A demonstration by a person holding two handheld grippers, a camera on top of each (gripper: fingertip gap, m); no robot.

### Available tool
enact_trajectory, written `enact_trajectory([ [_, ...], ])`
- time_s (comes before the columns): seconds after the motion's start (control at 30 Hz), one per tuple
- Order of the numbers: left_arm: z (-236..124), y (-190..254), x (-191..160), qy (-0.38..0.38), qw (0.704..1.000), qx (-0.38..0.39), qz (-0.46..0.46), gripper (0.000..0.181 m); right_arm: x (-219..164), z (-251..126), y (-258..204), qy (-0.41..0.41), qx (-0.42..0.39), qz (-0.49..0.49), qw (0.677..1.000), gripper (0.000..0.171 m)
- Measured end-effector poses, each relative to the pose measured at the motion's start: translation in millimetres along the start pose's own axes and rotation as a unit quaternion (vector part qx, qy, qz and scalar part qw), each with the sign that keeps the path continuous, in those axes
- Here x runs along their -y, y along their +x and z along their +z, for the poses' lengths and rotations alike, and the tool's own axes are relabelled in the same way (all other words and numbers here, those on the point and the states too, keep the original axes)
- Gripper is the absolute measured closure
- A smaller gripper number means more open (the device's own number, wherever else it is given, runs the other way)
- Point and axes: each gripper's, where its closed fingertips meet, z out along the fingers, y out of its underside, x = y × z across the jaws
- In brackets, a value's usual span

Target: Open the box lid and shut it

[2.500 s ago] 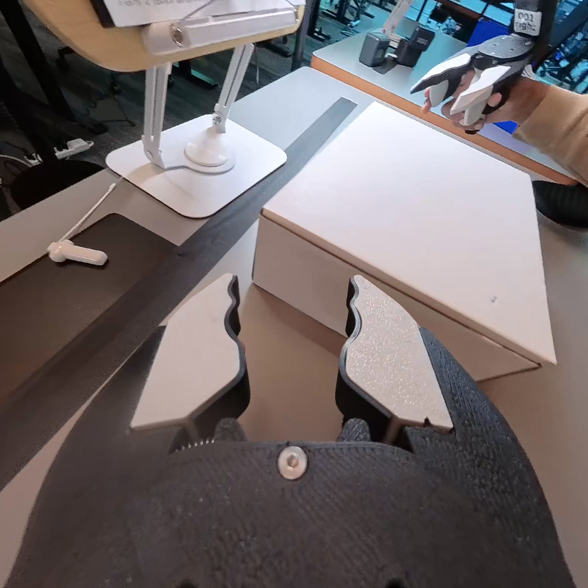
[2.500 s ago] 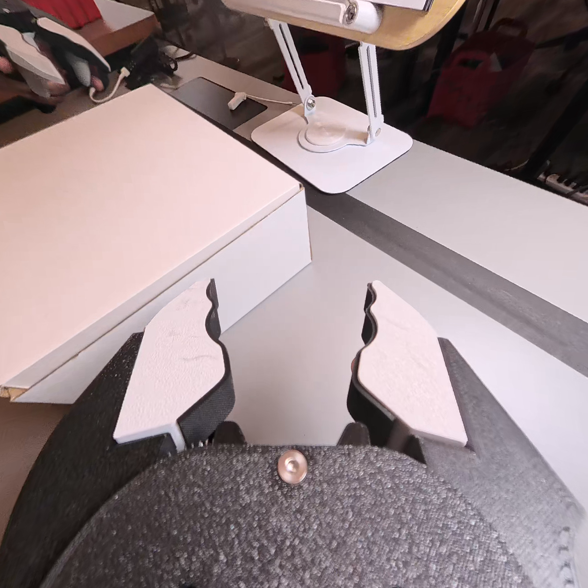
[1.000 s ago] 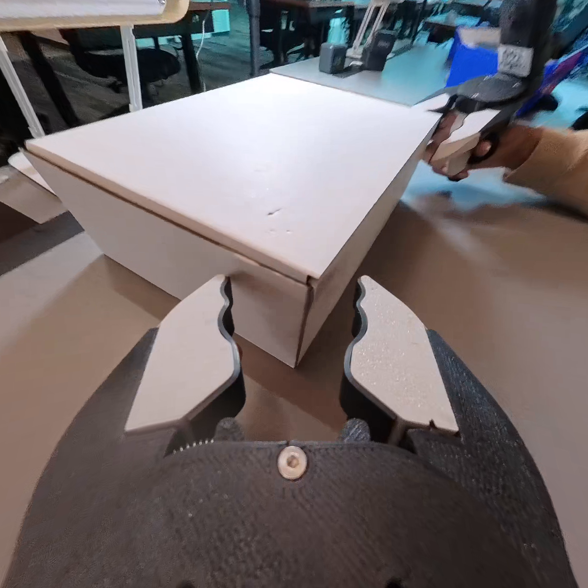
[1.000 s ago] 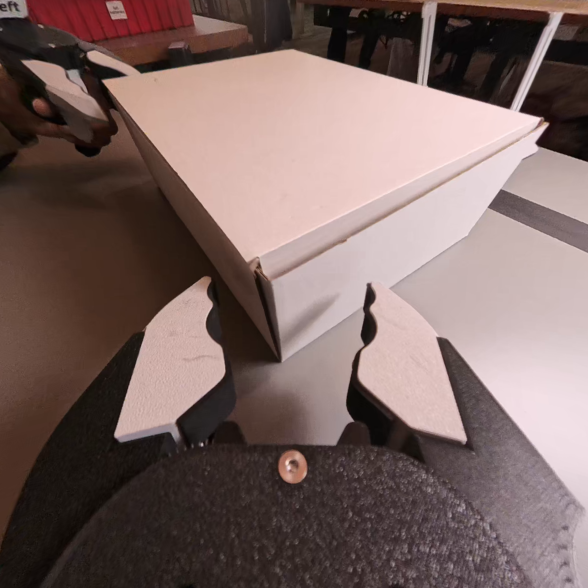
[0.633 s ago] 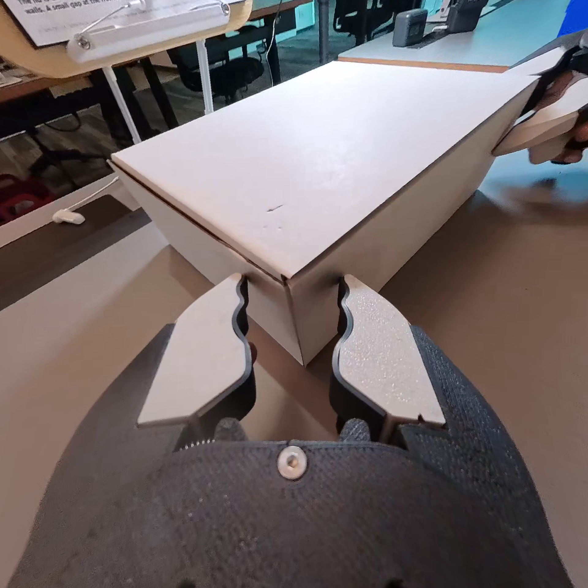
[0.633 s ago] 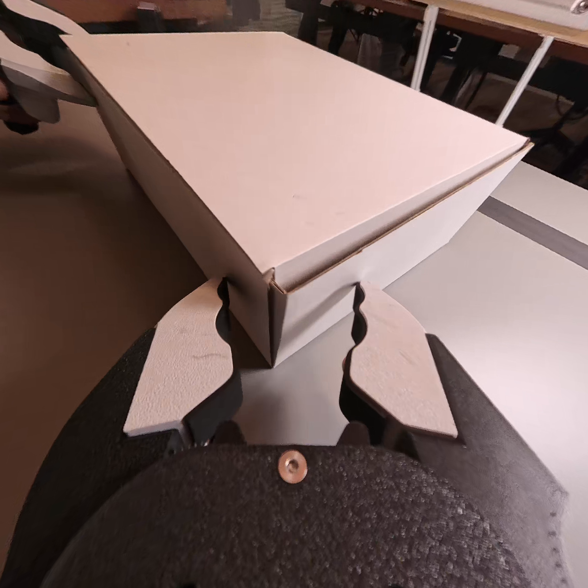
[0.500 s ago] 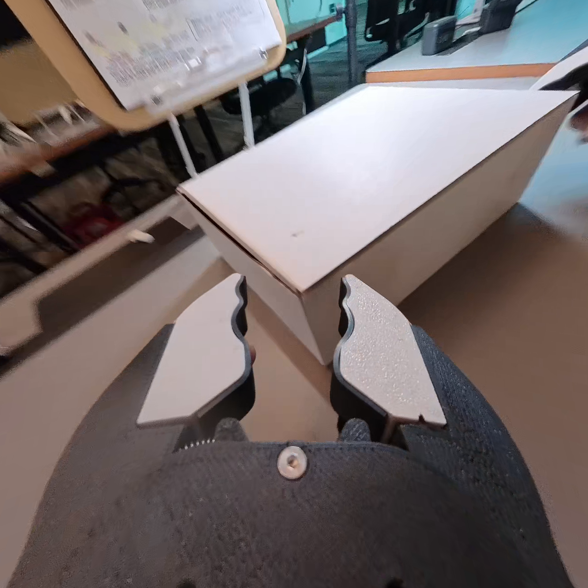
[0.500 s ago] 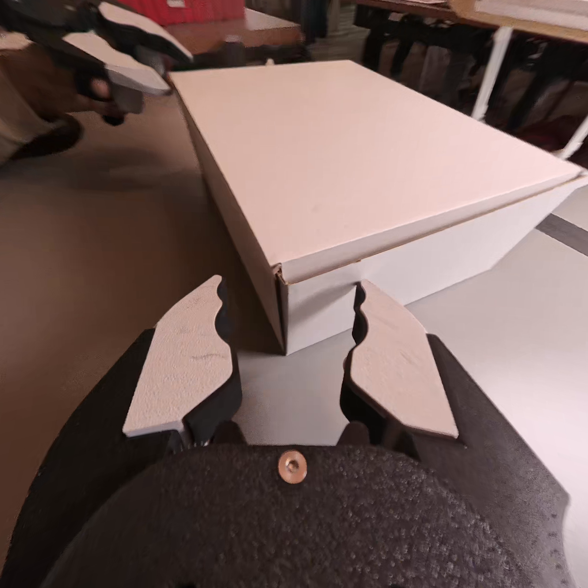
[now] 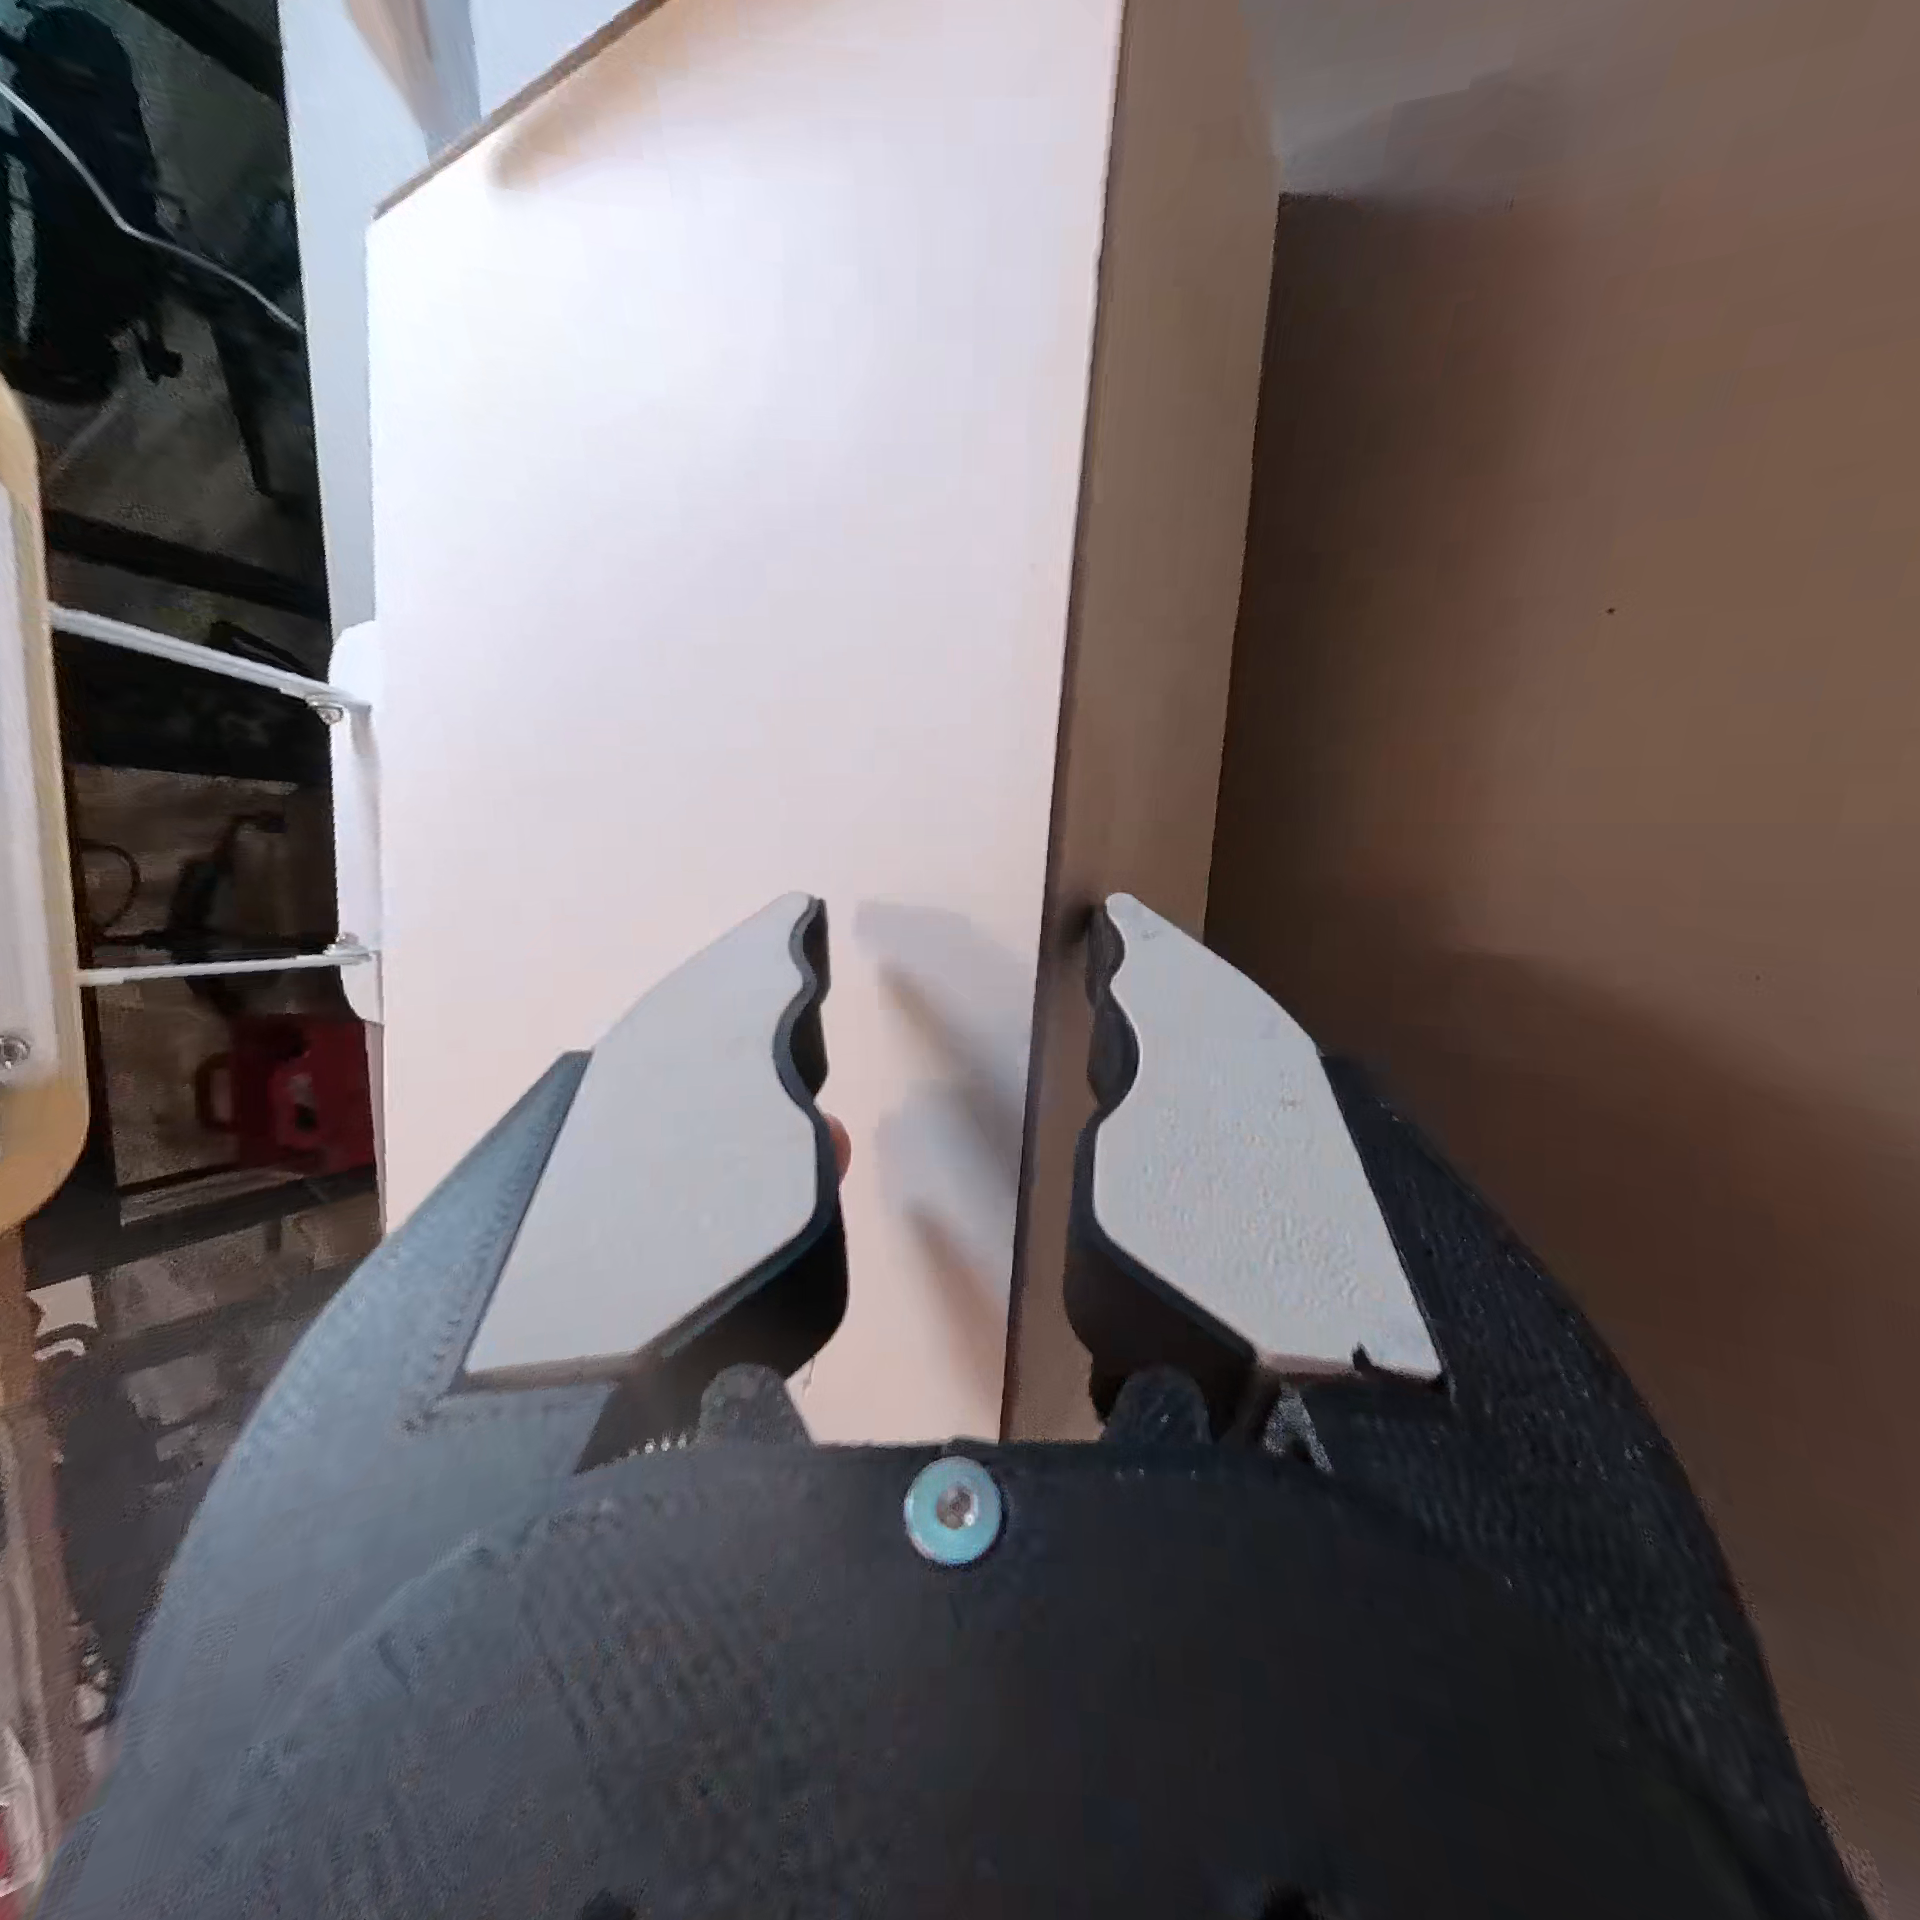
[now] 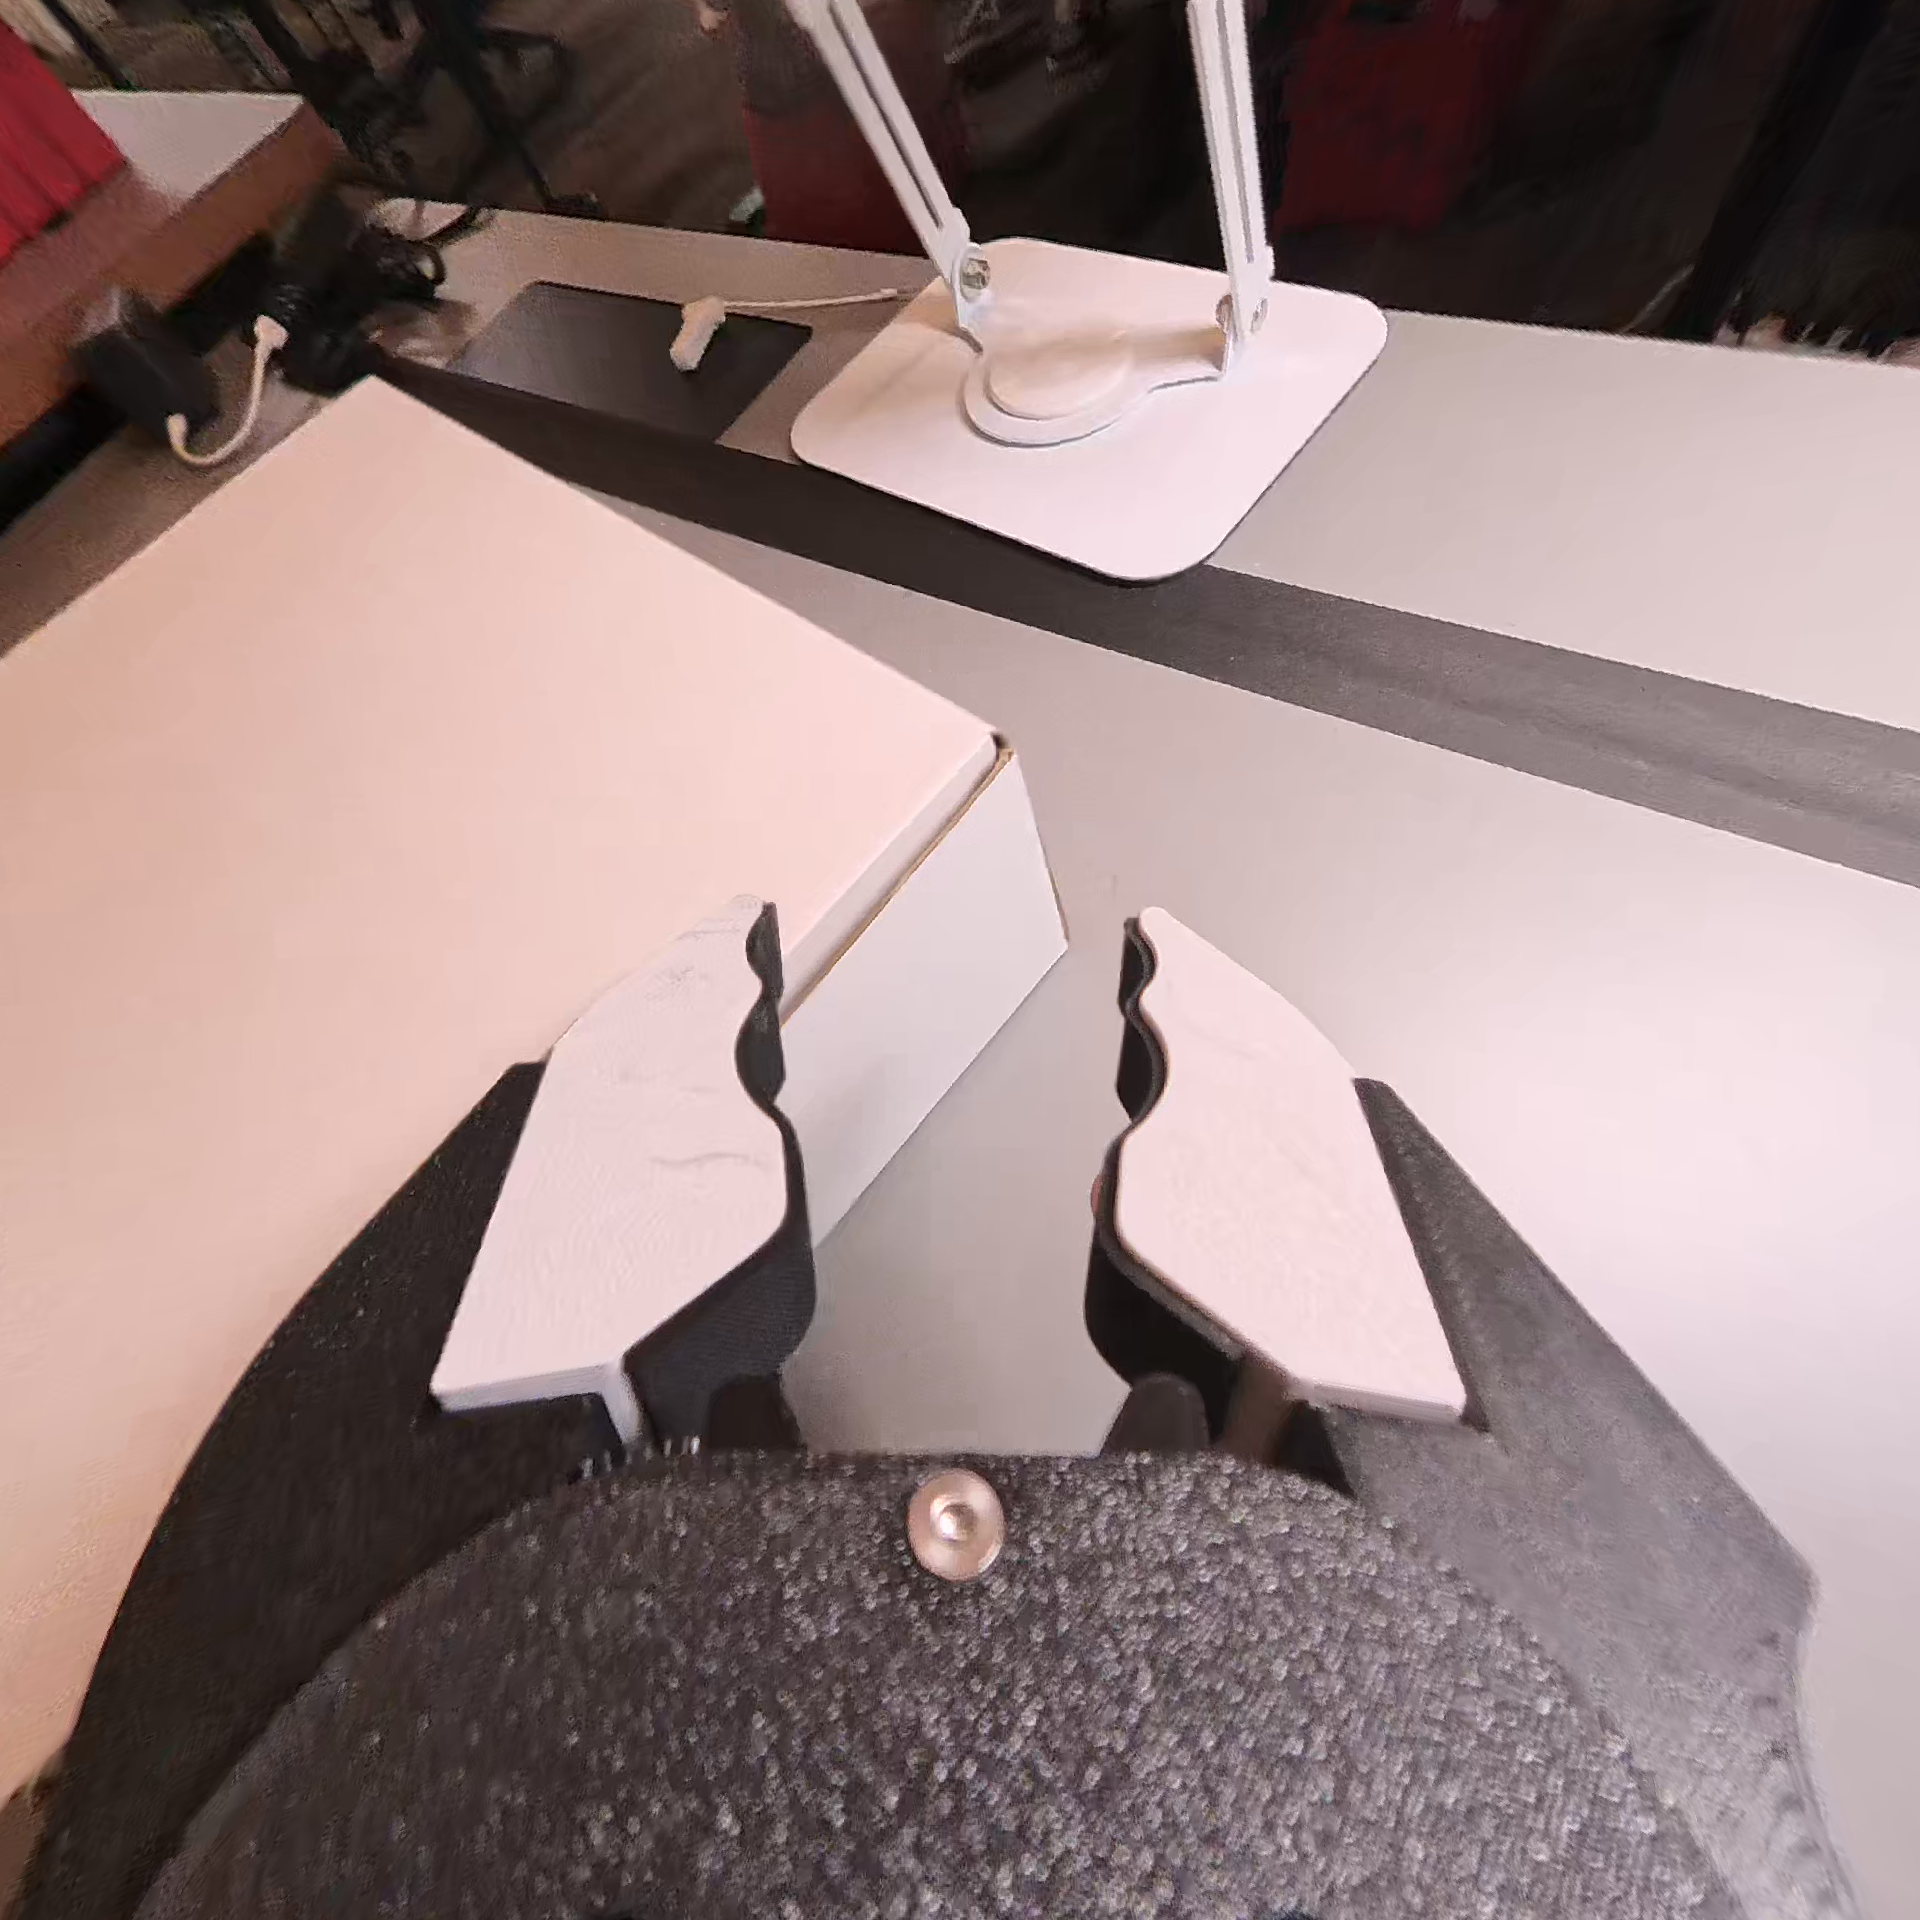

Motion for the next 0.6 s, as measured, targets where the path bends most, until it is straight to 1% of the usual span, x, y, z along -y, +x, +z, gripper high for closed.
enact_trajectory([
  [0.1, 3, 1, 3, -0.011, 1.000, -0.011, 0.009, 0.149, 4, 19, 2, -0.021, 0.019, 0.023, 0.999, 0.111],
  [0.23, 3, 1, 4, -0.008, 1.000, -0.018, 0.006, 0.156, 10, 33, -1, -0.027, 0.035, 0.027, 0.999, 0.113],
  [0.43, 0, 1, 5, -0.013, 1.000, -0.017, 0.021, 0.174, 13, 38, -6, -0.038, 0.056, 0.022, 0.997, 0.120],
  [0.5, -3, -5, 9, -0.004, 1.000, -0.001, 0.027, 0.180, 14, 37, -6, -0.041, 0.060, 0.020, 0.997, 0.120],
  [0.6, -3, -9, 6, -0.021, 0.999, 0.011, 0.048, 0.178, 15, 37, -6, -0.042, 0.065, 0.016, 0.997, 0.120],
])
